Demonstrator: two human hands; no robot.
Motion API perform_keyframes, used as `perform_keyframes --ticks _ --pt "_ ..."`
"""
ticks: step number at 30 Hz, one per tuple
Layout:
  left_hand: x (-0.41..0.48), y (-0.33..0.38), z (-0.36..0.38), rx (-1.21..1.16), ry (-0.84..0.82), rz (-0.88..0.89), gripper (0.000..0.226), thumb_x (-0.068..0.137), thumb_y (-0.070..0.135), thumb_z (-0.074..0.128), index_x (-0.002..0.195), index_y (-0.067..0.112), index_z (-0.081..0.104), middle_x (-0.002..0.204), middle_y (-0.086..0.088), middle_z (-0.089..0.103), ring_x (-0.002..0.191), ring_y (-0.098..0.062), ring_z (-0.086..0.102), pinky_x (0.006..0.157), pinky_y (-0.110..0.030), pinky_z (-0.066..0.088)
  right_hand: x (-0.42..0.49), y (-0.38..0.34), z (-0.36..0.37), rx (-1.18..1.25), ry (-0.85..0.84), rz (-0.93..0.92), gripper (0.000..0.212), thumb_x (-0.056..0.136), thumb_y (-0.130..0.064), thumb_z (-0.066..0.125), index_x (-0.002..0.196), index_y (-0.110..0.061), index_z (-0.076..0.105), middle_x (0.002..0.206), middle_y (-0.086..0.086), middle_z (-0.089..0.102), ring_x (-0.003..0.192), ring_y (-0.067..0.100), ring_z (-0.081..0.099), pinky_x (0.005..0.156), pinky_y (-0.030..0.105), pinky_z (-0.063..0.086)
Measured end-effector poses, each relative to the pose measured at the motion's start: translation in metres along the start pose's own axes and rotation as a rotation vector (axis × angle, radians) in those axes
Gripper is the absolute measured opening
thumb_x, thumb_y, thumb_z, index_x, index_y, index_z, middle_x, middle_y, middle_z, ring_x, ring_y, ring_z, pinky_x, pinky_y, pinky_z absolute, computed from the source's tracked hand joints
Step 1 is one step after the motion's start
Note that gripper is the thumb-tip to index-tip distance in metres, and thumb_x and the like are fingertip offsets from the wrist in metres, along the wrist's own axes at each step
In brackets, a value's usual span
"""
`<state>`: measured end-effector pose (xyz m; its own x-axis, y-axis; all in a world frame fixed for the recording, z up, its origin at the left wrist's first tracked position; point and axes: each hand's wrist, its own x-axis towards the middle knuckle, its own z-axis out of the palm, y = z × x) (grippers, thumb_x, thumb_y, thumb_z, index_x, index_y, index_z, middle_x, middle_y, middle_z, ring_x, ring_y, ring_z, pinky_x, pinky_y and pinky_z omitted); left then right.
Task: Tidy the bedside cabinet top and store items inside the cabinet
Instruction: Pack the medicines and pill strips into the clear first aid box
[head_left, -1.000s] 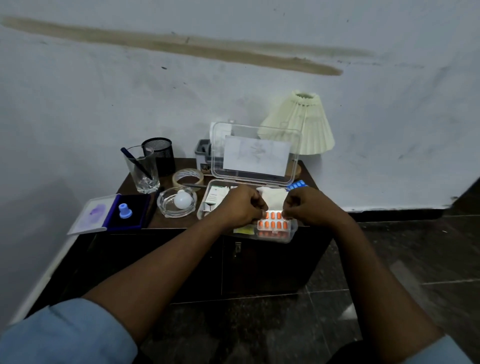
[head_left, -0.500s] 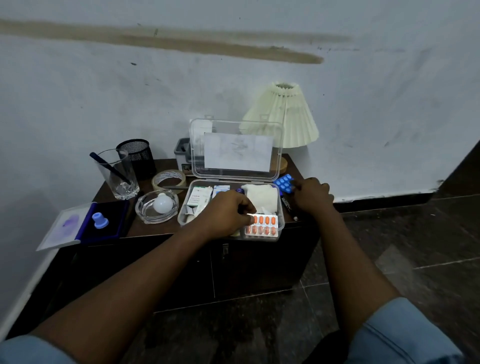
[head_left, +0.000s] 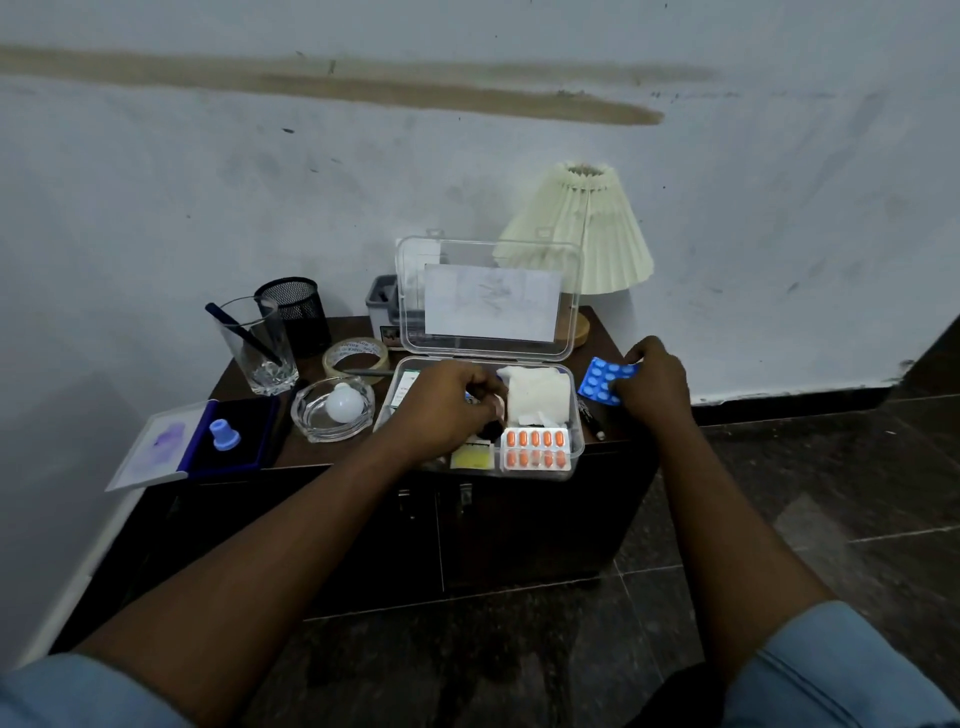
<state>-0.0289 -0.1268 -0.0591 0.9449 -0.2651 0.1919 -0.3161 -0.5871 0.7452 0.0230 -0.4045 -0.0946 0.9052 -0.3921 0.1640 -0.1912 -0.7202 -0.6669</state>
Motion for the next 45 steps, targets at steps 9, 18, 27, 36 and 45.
perform_keyframes --ticks 9,18,27,36,45 --pt "-0.003 0.008 -0.008 -0.206 0.003 -0.157 0.017 0.099 0.022 0.065 0.099 0.008 0.073 0.078 -0.003 0.076 0.059 -0.015 0.07 0.048 -0.024 0.053 -0.041 -0.06 -0.043 0.459 -0.354 -0.218 0.033 0.081 -0.002 0.077 0.112 -0.006 0.069 0.086 0.011 0.067 0.069 0.017 0.069 0.057 0.03 0.059" --pt "-0.005 0.008 0.0 -0.151 -0.07 -0.159 0.019 0.091 0.009 0.074 0.11 0.007 0.072 0.079 -0.019 0.076 0.065 -0.02 0.071 0.068 -0.033 0.059 -0.06 -0.08 -0.031 -0.077 -0.522 -0.38 0.012 0.079 -0.014 0.079 0.09 -0.018 0.076 0.08 -0.001 0.072 0.068 0.013 0.064 0.056 0.025 0.044" --pt "-0.006 0.009 -0.003 0.048 -0.064 -0.055 0.022 0.084 0.012 0.077 0.106 0.012 0.077 0.08 -0.003 0.078 0.072 -0.009 0.072 0.071 -0.023 0.056 -0.055 -0.071 -0.018 -0.127 -0.439 -0.396 0.004 0.081 -0.022 0.075 0.084 -0.023 0.073 0.081 -0.01 0.07 0.076 0.005 0.063 0.06 0.021 0.045" --pt "-0.006 -0.012 -0.049 0.159 0.262 -0.232 0.022 0.089 0.021 0.062 0.073 0.009 0.072 0.069 -0.007 0.072 0.066 -0.024 0.07 0.068 -0.043 0.06 -0.034 -0.071 -0.003 0.451 -0.145 -0.124 0.03 0.072 -0.036 0.068 0.09 -0.057 0.057 0.087 -0.026 0.069 0.081 -0.006 0.067 0.064 0.027 0.053" --pt "-0.029 -0.043 -0.103 0.011 0.081 -0.479 0.026 0.087 0.023 0.061 0.078 0.003 0.075 0.063 -0.008 0.074 0.039 -0.016 0.06 0.035 -0.016 0.036 -0.025 -0.075 0.002 0.917 -0.271 0.12 0.038 0.079 0.01 0.062 0.108 -0.015 0.069 0.082 0.009 0.077 0.067 0.026 0.066 0.055 0.029 0.047"
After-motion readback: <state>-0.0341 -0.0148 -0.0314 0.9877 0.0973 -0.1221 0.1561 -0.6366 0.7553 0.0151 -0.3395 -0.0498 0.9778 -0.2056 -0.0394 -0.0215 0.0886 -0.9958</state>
